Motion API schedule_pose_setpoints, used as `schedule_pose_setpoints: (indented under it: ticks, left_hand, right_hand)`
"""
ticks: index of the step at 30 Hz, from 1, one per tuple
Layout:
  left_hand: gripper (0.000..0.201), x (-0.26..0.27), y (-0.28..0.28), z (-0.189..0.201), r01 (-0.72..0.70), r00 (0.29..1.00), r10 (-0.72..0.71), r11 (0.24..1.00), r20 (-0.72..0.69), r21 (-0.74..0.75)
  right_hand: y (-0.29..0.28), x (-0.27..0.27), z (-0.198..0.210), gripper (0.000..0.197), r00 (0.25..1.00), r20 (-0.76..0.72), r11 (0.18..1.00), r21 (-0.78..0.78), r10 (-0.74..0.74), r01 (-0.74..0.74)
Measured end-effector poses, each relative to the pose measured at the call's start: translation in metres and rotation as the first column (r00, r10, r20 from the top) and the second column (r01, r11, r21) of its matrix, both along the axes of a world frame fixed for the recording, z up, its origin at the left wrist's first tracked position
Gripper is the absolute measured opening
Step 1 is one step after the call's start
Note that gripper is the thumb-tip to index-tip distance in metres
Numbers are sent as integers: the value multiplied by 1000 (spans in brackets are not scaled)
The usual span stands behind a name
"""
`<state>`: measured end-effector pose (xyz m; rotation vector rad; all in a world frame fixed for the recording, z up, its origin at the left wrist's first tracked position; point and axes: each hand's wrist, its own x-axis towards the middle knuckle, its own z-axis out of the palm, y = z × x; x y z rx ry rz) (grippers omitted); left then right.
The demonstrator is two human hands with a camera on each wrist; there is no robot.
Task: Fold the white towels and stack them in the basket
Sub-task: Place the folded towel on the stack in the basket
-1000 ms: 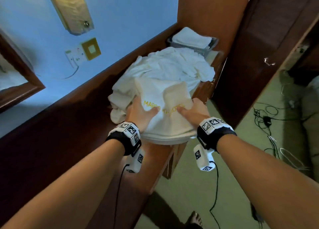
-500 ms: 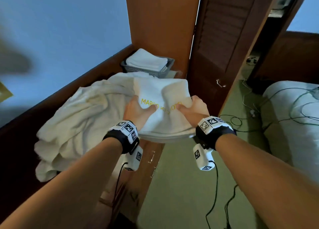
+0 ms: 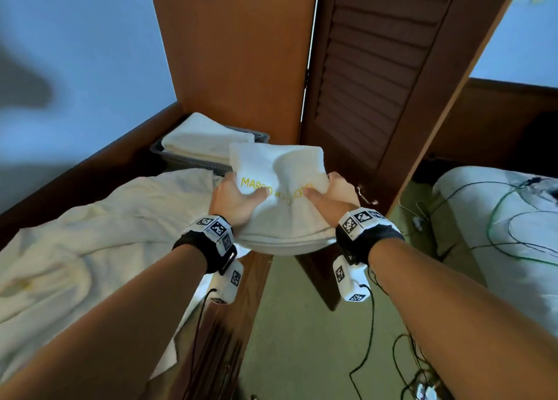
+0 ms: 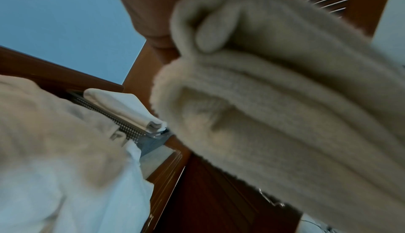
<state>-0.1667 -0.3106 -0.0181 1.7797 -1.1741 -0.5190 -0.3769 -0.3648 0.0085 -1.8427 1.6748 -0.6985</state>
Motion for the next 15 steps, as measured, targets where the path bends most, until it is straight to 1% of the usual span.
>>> schedule_pose_setpoints:
  ticks: [2,3,6,9,12,15]
  left_hand:
    - [61,9,-37,6,-19,1000,19,1000,2,-24]
    - [61,13,-51,7,-34,999,34,999,-4,-35]
    - [55,30,-90,10,-83,996,82,995,-27,-47]
    - [49,52,-125,10,-111,994,111,994,-6,-15]
    - [41,76,-161,2,-134,991,134,991,-15,-23]
    - [34,102,-201,-9,-160,987,160,987,-30,12]
  right_hand:
    - [-42,12,8,36,1000,-29,1000,-16,8,-8]
    - [-60,19,10,36,999,-38,1000,-19,10,-11]
    - [-110,42,11,37,997,-59,999,-12,42,-43]
    - [-160,71,9,40,990,-101,995,-28,96,-99]
    - [-213,103,4,42,978,-140,985,-50,158,-166]
    - [-272,140,-6,40,958,-175,969,-54,227,-240]
